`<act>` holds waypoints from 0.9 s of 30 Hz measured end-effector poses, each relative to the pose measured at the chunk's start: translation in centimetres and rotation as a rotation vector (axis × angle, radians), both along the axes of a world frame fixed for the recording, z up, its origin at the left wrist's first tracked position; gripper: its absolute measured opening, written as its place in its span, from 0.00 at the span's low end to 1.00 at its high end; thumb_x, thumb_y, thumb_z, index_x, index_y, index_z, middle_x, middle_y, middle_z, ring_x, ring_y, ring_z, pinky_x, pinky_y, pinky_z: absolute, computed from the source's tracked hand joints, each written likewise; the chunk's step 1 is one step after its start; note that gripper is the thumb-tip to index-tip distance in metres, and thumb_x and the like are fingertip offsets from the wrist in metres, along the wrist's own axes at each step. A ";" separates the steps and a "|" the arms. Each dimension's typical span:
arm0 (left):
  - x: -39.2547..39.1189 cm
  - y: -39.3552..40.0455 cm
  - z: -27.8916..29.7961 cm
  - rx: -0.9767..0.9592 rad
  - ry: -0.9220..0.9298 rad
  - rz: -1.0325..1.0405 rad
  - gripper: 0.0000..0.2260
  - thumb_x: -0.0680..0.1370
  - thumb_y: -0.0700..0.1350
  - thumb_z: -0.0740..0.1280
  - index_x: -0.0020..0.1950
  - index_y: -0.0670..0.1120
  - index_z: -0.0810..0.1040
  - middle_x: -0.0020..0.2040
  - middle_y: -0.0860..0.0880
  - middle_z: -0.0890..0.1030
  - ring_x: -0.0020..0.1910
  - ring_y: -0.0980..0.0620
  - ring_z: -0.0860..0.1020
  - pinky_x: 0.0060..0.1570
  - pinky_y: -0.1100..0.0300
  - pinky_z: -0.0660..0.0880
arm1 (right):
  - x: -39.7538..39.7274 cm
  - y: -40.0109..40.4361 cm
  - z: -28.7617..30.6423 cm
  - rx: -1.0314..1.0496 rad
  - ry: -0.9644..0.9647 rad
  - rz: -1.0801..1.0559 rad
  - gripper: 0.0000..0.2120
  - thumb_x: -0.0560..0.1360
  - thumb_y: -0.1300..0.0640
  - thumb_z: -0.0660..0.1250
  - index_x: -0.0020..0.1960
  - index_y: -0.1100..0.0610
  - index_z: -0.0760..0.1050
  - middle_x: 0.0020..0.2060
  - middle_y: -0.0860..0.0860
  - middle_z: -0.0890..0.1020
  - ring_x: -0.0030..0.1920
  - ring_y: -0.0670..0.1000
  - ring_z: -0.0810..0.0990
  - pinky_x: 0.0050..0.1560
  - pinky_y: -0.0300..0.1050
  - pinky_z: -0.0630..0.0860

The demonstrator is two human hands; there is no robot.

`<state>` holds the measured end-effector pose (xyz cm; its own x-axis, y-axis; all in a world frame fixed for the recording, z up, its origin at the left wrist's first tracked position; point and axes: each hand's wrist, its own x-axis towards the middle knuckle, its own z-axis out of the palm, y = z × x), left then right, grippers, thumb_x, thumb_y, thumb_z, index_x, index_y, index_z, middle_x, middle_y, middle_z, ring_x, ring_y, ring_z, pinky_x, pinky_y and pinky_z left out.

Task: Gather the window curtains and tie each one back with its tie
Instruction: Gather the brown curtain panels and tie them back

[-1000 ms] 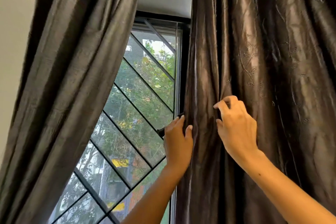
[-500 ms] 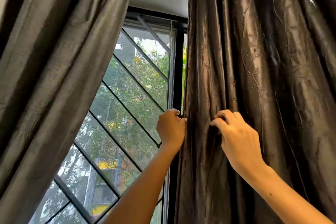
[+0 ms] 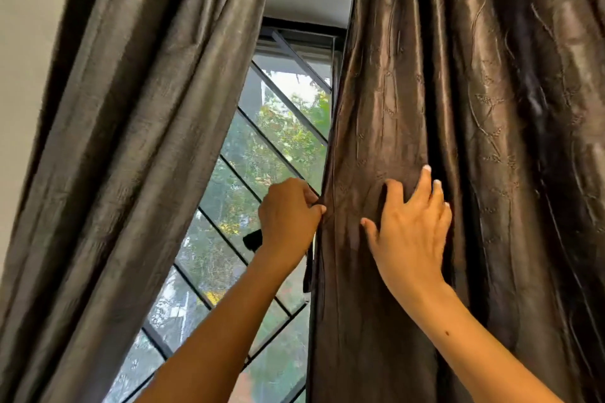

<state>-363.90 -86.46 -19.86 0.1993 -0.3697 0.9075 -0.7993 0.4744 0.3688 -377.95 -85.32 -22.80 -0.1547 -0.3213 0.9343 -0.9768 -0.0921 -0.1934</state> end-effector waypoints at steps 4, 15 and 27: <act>1.0 0.4 1.0 0.044 0.013 -0.143 0.13 0.68 0.42 0.77 0.30 0.49 0.74 0.31 0.55 0.76 0.33 0.59 0.76 0.33 0.68 0.68 | 1.1 0.4 0.5 -0.132 -0.009 0.168 0.27 0.74 0.65 0.68 0.69 0.55 0.62 0.65 0.57 0.67 0.57 0.57 0.75 0.44 0.45 0.70; 1.8 0.9 1.0 -0.024 -0.007 -0.233 0.14 0.66 0.38 0.77 0.29 0.48 0.74 0.29 0.56 0.75 0.30 0.63 0.73 0.30 0.76 0.66 | 1.1 -0.4 -1.1 -0.173 -0.137 0.231 0.22 0.74 0.50 0.70 0.64 0.57 0.70 0.62 0.56 0.71 0.61 0.57 0.71 0.48 0.48 0.73; 1.8 -0.5 -0.3 -0.129 0.043 -0.197 0.06 0.67 0.34 0.74 0.34 0.37 0.78 0.33 0.44 0.80 0.36 0.49 0.78 0.43 0.56 0.77 | 0.6 -1.6 -1.4 -0.164 -0.188 0.241 0.27 0.74 0.51 0.70 0.69 0.59 0.68 0.66 0.58 0.72 0.66 0.58 0.71 0.59 0.53 0.72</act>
<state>-362.14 -86.97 -20.13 0.1743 -0.2872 0.9419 -0.6717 0.6648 0.3269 -377.39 -86.89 -24.22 -0.2671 -0.2177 0.9388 -0.8717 -0.3608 -0.3316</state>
